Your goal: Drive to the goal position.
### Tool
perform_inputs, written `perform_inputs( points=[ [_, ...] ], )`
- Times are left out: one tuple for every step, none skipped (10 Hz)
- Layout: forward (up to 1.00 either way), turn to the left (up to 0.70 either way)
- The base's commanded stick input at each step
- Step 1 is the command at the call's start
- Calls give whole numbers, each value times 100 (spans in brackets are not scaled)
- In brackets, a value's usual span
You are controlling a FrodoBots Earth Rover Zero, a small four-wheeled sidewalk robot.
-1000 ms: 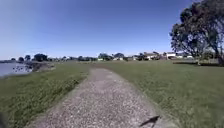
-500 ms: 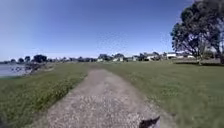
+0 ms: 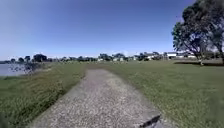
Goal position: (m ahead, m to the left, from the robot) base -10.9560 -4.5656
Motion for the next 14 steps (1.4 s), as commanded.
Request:
perform_inputs(
  points=[
    [70,0],
    [70,0],
    [70,0],
    [70,0],
    [70,0],
    [70,0],
    [70,0],
    [70,0],
    [70,0],
    [70,0],
    [70,0],
    [70,0],
    [70,0],
    [70,0]
  ],
)
